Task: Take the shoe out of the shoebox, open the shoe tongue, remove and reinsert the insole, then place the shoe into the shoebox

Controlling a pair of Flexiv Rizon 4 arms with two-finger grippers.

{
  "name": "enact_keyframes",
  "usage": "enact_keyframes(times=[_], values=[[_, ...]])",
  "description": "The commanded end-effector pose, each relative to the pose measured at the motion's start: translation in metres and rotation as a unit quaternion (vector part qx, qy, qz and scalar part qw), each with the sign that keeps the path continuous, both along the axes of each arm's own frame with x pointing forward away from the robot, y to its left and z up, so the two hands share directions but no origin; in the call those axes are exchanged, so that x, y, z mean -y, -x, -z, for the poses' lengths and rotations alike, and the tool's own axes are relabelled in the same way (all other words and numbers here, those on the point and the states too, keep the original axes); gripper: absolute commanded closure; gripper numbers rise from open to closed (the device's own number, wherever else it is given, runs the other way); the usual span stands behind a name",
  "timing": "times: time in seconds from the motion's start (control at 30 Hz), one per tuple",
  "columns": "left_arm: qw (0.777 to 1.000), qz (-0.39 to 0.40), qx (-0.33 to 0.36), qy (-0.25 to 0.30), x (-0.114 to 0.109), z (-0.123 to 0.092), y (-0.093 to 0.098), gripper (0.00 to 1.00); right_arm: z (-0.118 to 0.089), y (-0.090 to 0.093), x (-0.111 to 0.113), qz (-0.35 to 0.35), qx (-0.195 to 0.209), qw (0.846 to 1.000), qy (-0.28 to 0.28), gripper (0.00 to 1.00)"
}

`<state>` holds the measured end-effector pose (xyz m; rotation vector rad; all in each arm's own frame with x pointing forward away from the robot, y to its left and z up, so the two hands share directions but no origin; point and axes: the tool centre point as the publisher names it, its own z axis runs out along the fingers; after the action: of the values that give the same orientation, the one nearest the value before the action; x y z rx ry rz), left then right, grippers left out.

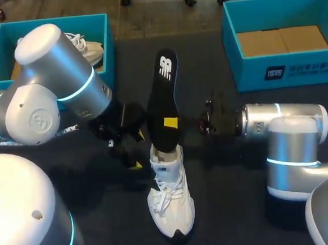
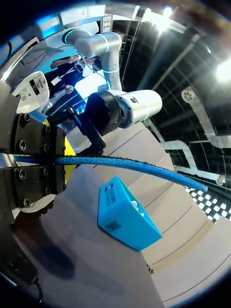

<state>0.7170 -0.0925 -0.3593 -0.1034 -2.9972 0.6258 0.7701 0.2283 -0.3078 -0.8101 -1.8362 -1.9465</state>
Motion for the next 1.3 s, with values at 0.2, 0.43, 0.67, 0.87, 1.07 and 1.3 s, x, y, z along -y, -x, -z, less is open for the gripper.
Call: enact_keyframes(times=[0.2, 0.43, 0.67, 0.87, 1.07, 1.3], values=[[1.000, 0.000, 0.001, 0.000, 0.000, 0.000, 0.001, 0.00, 0.006, 0.006, -0.002, -0.004, -0.001, 1.000, 0.008, 1.00], [1.000, 0.000, 0.001, 0.000, 0.000, 0.000, 0.001, 0.00, 0.015, 0.013, 0.000, -0.001, -0.003, 1.000, 0.002, 1.00], [1.000, 0.000, 0.001, 0.000, 0.000, 0.000, 0.001, 0.00, 0.021, 0.021, -0.004, -0.004, -0.003, 1.000, 0.003, 1.00], [1.000, 0.000, 0.001, 0.000, 0.000, 0.000, 0.001, 0.00, 0.029, 0.026, -0.004, -0.009, -0.007, 1.000, 0.000, 1.00], [1.000, 0.000, 0.001, 0.000, 0.000, 0.000, 0.001, 0.00, 0.034, 0.034, -0.004, -0.012, -0.015, 1.000, 0.001, 1.00], [1.000, 0.000, 0.001, 0.000, 0.000, 0.000, 0.001, 0.00, 0.040, 0.046, -0.005, -0.021, -0.032, 0.999, 0.007, 1.00]])
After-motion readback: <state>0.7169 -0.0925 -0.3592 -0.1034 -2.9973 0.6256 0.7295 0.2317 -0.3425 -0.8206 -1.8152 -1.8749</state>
